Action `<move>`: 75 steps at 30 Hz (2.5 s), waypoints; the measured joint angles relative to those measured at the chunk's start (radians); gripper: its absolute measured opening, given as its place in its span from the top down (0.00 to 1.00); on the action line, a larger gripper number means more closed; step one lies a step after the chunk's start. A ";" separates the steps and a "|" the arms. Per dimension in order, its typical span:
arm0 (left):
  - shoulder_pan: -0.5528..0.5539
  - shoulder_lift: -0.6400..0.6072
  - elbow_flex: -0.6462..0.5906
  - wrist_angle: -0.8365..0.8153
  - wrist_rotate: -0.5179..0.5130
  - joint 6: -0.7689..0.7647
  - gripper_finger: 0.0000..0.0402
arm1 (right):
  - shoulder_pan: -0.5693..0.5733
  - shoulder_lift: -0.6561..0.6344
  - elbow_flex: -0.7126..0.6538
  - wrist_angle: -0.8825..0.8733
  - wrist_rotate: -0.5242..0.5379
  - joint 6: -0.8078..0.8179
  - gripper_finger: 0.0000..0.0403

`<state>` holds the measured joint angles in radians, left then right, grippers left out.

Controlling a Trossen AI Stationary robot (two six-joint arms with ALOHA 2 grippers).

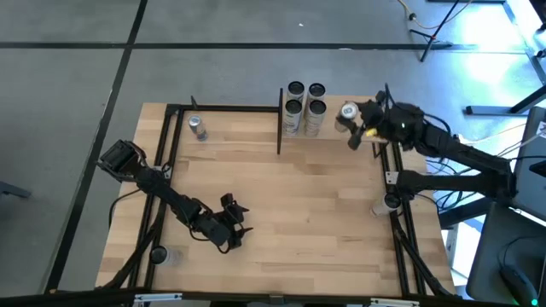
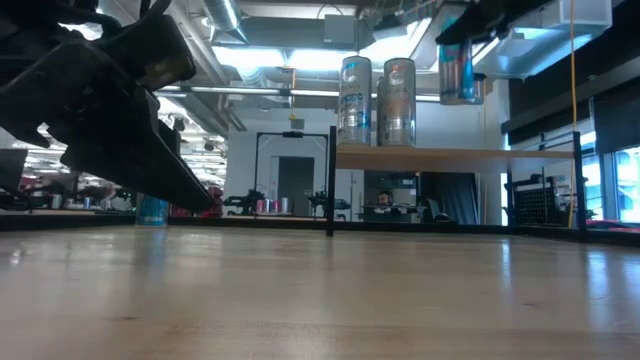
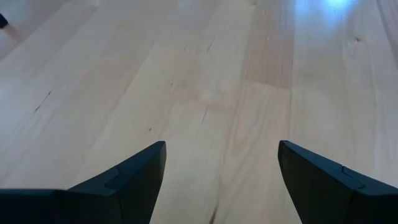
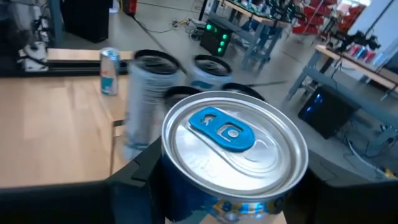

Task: Place canned beverage on shelf
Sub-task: Put the bottom blue soda can on the shelf, then put the blue soda can aligned with the other blue soda can on the shelf

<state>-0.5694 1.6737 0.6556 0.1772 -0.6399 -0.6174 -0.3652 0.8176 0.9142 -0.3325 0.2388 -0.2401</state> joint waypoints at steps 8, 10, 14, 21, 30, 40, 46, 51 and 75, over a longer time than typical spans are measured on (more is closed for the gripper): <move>-0.002 0.000 0.000 -0.002 0.003 0.000 0.27 | -0.336 0.105 0.000 0.082 -0.337 0.015 0.51; -0.002 0.000 0.000 -0.002 0.003 -0.001 0.27 | -0.382 0.148 0.000 0.106 -0.381 0.027 0.51; -0.002 0.000 0.000 -0.001 0.003 -0.001 0.27 | -0.429 0.235 0.000 0.149 -0.434 0.029 0.51; -0.003 0.000 0.000 -0.002 0.003 -0.002 0.27 | -0.435 0.334 0.000 0.208 -0.441 0.030 0.51; -0.010 0.000 0.000 -0.002 0.005 -0.010 0.27 | -0.434 0.359 0.000 0.219 -0.442 0.029 0.51; -0.010 0.000 0.000 -0.002 0.003 -0.009 0.27 | -0.434 0.357 0.000 0.212 -0.442 0.029 0.31; -0.010 0.000 0.000 -0.002 0.003 -0.009 0.27 | -0.433 0.310 0.004 0.212 -0.442 0.031 0.22; -0.010 0.000 0.000 -0.002 0.003 -0.009 0.27 | -0.433 0.248 0.071 0.122 -0.433 0.032 0.21; 0.104 -0.005 0.391 -0.392 0.072 0.275 0.27 | 0.361 0.086 0.003 -0.042 -0.231 0.091 0.20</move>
<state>-0.4653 1.6691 1.0471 -0.2146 -0.5676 -0.3420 -0.0037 0.9039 0.9173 -0.3745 0.0075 -0.1490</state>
